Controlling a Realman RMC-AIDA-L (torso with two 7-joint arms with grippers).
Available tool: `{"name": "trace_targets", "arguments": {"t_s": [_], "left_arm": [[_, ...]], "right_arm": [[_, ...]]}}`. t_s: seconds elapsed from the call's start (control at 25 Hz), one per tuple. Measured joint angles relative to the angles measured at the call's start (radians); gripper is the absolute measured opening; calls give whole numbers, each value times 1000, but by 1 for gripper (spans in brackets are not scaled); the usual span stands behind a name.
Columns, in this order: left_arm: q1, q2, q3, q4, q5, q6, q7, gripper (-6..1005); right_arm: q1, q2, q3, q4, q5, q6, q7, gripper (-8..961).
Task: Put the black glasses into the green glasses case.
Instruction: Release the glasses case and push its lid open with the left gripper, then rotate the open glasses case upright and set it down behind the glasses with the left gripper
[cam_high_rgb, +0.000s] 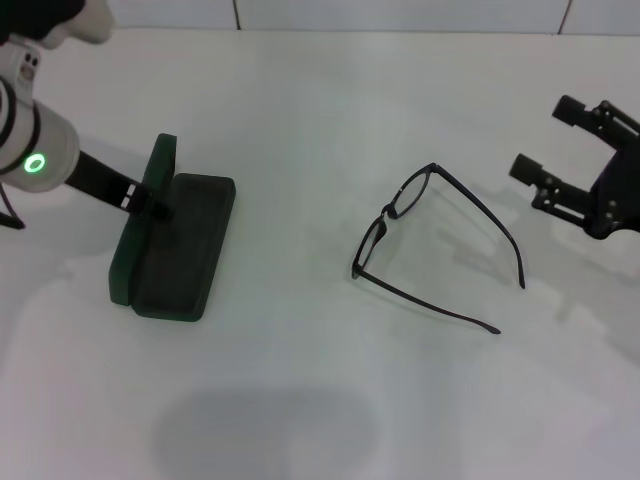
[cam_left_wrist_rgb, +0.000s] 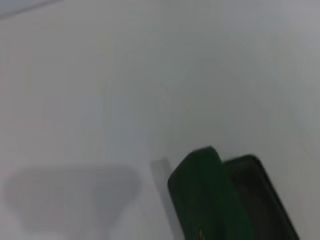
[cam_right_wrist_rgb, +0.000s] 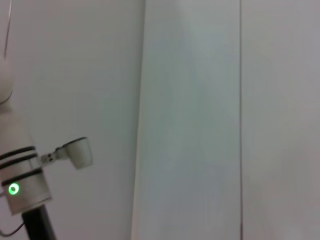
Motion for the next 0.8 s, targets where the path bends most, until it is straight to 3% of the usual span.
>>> {"name": "trace_targets", "arguments": {"t_s": [0.36,0.52,0.8], "left_arm": [[-5,1,9,-19,19,11,14,545],[-5,0,10,-14,16,11,29,319],[-6,-2,11,47,-7,1,143,188]], "right_arm": [[-8,3,26,10,1,-11,-3,814],[-11,3,26,11,1,-13,-3,814],[-21,3,47,27,18,-39,-3,813]]}}
